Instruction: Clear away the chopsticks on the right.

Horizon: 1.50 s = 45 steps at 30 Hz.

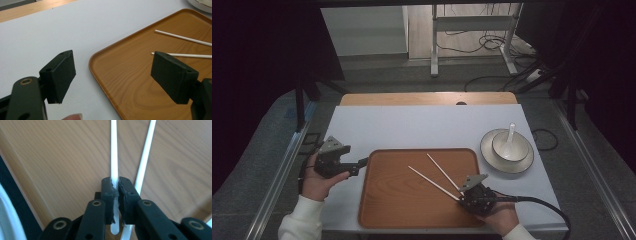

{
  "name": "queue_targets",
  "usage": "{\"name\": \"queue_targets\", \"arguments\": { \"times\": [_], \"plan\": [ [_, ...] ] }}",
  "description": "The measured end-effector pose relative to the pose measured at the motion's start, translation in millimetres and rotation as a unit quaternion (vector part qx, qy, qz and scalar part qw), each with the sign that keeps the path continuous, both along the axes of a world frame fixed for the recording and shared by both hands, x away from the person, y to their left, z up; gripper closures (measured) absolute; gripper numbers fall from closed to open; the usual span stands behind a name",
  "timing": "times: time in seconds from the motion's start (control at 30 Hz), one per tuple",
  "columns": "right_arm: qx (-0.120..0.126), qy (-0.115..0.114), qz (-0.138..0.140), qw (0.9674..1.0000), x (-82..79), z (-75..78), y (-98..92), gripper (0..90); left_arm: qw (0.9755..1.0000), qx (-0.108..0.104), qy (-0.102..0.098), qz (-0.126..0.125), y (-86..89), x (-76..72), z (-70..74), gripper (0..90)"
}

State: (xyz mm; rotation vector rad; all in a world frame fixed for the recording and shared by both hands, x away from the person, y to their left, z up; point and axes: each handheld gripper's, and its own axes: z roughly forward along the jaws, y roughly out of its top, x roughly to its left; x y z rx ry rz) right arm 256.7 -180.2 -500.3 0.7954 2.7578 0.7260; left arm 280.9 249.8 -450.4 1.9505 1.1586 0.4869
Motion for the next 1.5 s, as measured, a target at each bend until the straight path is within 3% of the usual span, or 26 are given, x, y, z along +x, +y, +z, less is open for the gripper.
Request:
{"name": "queue_targets", "arguments": {
  "times": [0.17, 0.27, 0.37, 0.43, 0.57, 0.8, 0.93, 1.2, 1.4, 1.5],
  "plan": [
    [0.021, -0.032, -0.002, 0.9993, -0.8, 10.3, -2.9, 59.0, 1.0000, 0.001, 0.000, 0.000, -0.1, -0.2, 0.3, 19.7],
    [0.039, -0.042, -0.001, 0.9984, 1.5, 16.8, -4.8, 53.6, 1.0000, 0.001, -0.001, 0.000, -0.4, -0.5, 1.0, 19.7],
    [0.062, -0.046, 0.001, 0.9970, 3.6, 24.1, -5.1, 50.0, 1.0000, 0.001, -0.001, 0.000, -0.7, -0.1, 0.5, 19.7],
    [0.071, -0.064, 0.001, 0.9954, 4.2, 30.9, -5.4, 46.3, 1.0000, 0.002, -0.001, 0.001, -1.0, 0.1, 0.1, 19.7],
    [0.080, -0.081, 0.007, 0.9935, 8.6, 44.4, -10.5, 41.5, 1.0000, 0.003, 0.001, -0.001, -2.6, 0.5, -1.0, 19.7],
    [0.091, -0.109, -0.017, 0.9897, 17.5, 61.0, -25.0, 38.1, 1.0000, 0.005, 0.002, -0.003, -4.8, -0.7, -1.4, 19.7],
    [0.092, -0.134, -0.040, 0.9859, 19.8, 70.6, -43.4, 37.6, 1.0000, 0.005, 0.000, -0.002, -3.4, -2.2, -0.3, 19.7],
    [0.078, -0.155, -0.100, 0.9797, 22.2, 77.1, -93.8, 36.5, 1.0000, 0.003, -0.001, 0.002, -1.9, -2.5, 0.5, 19.7],
    [0.074, -0.161, -0.140, 0.9741, 11.4, 85.6, -130.0, 36.7, 1.0000, 0.003, 0.000, 0.001, -3.5, -2.2, 0.4, 19.7],
    [0.083, -0.161, -0.148, 0.9722, -1.7, 89.9, -133.6, 36.5, 1.0000, 0.004, 0.000, -0.001, -4.6, -1.9, 0.4, 19.6]
  ]
}}
